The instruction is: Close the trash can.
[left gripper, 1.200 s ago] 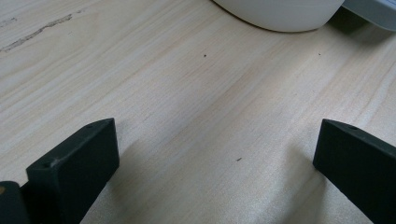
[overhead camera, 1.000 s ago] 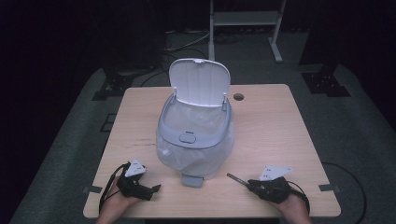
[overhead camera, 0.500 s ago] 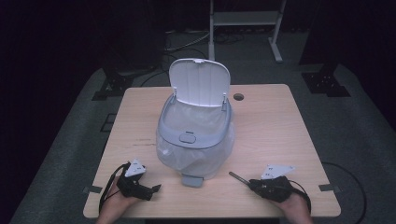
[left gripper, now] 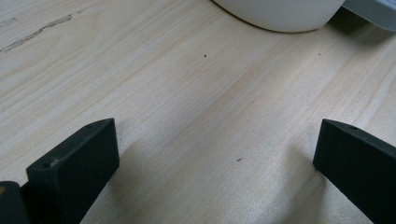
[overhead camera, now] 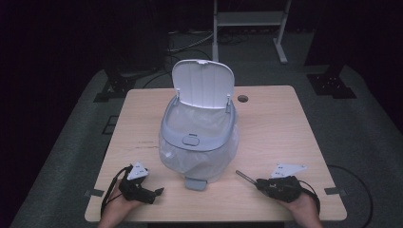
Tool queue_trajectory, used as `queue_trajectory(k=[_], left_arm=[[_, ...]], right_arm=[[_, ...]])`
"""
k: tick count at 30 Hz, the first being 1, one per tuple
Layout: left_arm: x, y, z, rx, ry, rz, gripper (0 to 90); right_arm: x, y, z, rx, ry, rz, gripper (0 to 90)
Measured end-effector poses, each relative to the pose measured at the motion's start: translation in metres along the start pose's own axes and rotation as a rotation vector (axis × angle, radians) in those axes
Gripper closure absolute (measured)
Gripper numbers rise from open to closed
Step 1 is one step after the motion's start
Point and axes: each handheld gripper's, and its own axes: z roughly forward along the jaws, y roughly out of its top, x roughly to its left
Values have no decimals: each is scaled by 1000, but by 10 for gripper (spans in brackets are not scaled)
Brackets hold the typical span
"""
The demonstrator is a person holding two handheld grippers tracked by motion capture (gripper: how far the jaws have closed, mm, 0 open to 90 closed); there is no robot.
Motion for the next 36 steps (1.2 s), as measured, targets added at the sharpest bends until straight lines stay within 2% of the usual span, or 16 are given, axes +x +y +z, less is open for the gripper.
queue_trajectory(k=[12, 19, 36], left_arm=[[0, 0, 0, 0, 0, 0, 0], [0, 0, 0, 0, 0, 0, 0], [0, 0, 0, 0, 0, 0, 0]], right_arm=[[-9, 5, -12, -39, -11, 20, 793], [-12, 7, -19, -73, 3, 42, 793], [-22, 23, -41, -134, 23, 46, 793]])
